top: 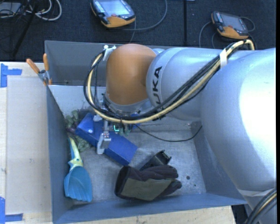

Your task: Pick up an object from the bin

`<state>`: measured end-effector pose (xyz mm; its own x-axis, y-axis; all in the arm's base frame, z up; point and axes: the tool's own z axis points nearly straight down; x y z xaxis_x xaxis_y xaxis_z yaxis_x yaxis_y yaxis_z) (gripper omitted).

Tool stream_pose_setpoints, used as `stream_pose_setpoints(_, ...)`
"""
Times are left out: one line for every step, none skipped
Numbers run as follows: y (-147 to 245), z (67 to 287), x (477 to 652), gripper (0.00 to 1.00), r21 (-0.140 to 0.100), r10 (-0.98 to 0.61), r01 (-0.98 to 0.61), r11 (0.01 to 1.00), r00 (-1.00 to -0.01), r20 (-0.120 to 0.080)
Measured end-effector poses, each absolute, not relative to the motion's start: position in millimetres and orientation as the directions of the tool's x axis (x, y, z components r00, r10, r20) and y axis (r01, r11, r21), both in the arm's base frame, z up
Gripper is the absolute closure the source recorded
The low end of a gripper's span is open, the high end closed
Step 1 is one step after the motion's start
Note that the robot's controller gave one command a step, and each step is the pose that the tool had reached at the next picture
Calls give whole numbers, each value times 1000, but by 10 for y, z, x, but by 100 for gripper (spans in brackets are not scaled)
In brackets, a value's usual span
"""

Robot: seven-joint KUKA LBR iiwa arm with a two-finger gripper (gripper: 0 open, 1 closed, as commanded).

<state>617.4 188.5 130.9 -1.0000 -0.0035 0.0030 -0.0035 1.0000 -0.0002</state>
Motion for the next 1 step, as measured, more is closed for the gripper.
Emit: stream_pose_setpoints(1967, 1367, 6206, 0, 0, -80, -80, 997, -997, 0)
